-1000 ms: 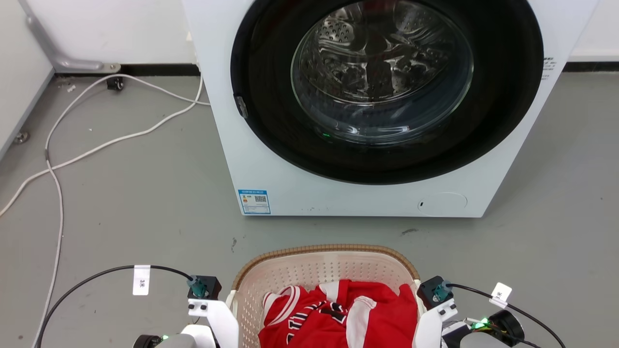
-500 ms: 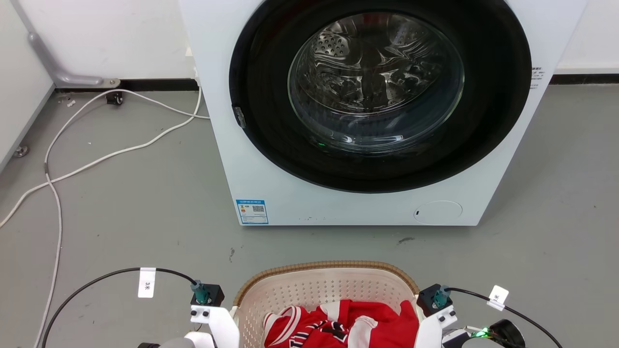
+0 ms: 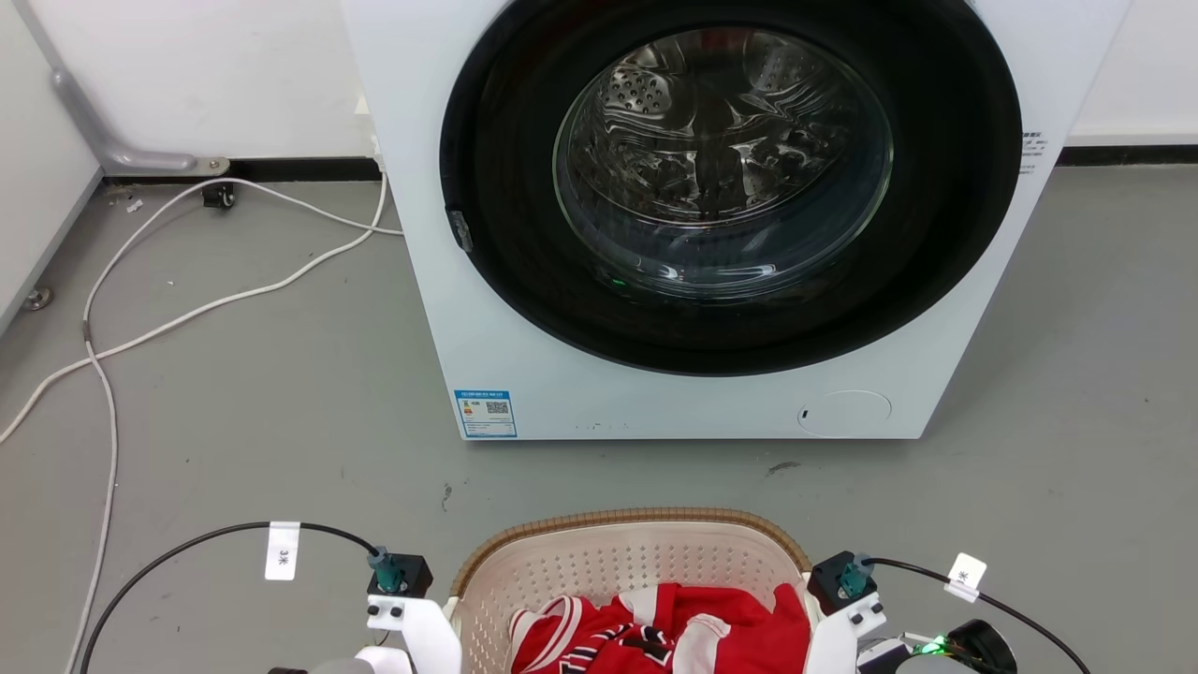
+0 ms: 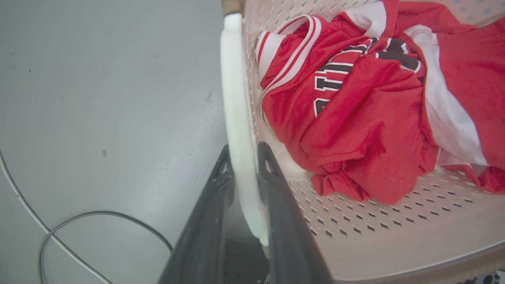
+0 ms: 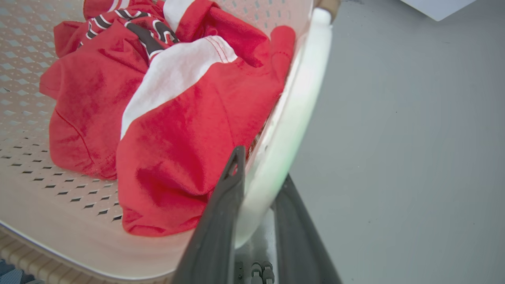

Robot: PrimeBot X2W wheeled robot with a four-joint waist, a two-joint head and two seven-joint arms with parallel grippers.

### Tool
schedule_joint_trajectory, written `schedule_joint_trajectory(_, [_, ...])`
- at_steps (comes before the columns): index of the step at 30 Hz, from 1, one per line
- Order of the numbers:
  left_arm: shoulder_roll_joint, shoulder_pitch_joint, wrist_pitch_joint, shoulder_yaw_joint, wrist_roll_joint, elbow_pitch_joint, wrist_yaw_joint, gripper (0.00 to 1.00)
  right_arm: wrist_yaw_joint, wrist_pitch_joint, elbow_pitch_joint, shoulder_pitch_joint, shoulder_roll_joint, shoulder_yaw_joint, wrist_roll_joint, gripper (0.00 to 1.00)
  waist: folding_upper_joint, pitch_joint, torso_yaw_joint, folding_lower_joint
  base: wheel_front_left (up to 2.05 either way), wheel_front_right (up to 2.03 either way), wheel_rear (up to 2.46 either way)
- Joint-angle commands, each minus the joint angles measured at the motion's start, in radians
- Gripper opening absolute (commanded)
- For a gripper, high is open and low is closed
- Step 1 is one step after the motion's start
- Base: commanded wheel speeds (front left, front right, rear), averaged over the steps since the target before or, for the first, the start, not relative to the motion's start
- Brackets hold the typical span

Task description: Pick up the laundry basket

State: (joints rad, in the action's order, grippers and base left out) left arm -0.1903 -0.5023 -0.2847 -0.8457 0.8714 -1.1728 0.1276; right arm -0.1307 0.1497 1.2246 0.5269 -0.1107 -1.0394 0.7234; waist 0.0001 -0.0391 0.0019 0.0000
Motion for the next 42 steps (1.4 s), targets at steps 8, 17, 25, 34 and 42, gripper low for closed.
schedule_joint_trajectory(8, [-0.004,-0.019,0.016,-0.036,0.027,-0.006,0.005,0.0,0.0,-0.014,0.006,0.023,-0.005,-0.046,0.037,0.0,-0.0001,-0.002,0.001,0.0,0.0,0.0,0.0])
schedule_joint_trajectory(17, [-0.006,-0.026,0.027,-0.065,0.057,-0.013,0.005,0.0,0.0,-0.023,0.017,0.028,0.003,-0.082,0.074,0.0,-0.0001,-0.003,0.0,0.0,0.0,0.0,0.0])
schedule_joint_trajectory(25, [-0.008,-0.031,0.036,-0.089,0.08,-0.019,0.005,0.0,0.0,-0.028,0.024,0.032,0.002,-0.11,0.1,0.0,-0.0001,-0.003,-0.001,0.0,0.0,0.0,0.0])
schedule_joint_trajectory(34, [-0.007,-0.036,0.044,-0.113,0.104,-0.022,0.005,0.0,0.0,-0.035,0.027,0.032,0.0,-0.139,0.13,0.0,-0.0001,-0.001,-0.001,0.0,0.0,0.0,0.0])
schedule_joint_trajectory(42, [-0.007,-0.041,0.048,-0.137,0.122,-0.026,0.005,0.0,0.0,-0.037,0.032,0.036,0.005,-0.158,0.152,0.0,-0.0001,0.002,0.0,0.0,0.0,0.0,0.0])
